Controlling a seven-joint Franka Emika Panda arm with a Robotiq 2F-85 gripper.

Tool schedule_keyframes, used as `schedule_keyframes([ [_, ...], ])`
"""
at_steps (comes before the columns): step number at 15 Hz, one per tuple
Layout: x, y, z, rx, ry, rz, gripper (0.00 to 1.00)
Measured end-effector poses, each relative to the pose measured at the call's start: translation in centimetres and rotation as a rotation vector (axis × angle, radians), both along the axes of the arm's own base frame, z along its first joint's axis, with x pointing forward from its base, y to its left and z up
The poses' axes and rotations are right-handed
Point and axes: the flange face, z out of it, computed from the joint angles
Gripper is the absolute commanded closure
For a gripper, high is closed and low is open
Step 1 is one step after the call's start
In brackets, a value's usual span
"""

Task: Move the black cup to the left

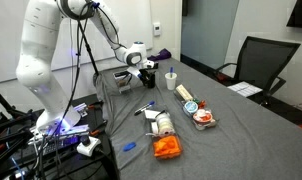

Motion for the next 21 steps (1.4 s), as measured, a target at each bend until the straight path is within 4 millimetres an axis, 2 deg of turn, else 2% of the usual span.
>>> schedule_keyframes([
  [7, 0.2, 0.3, -0.4, 0.012, -0.044, 0.008, 0.95],
  [8, 0.2, 0.3, -0.4, 0.011, -0.044, 0.008, 0.56],
  [10, 0.2, 0.1, -0.4, -0.009, -0.046, 0.030, 0.50],
  [15, 0.4, -1.3, -0.3, -0.102, -0.064, 0.118, 0.12],
  [17, 0.5, -1.7, 0.2, -0.125, -0.063, 0.140, 0.02],
  [21, 0.5, -2.0, 1.3, -0.156, -0.051, 0.171, 0.00],
])
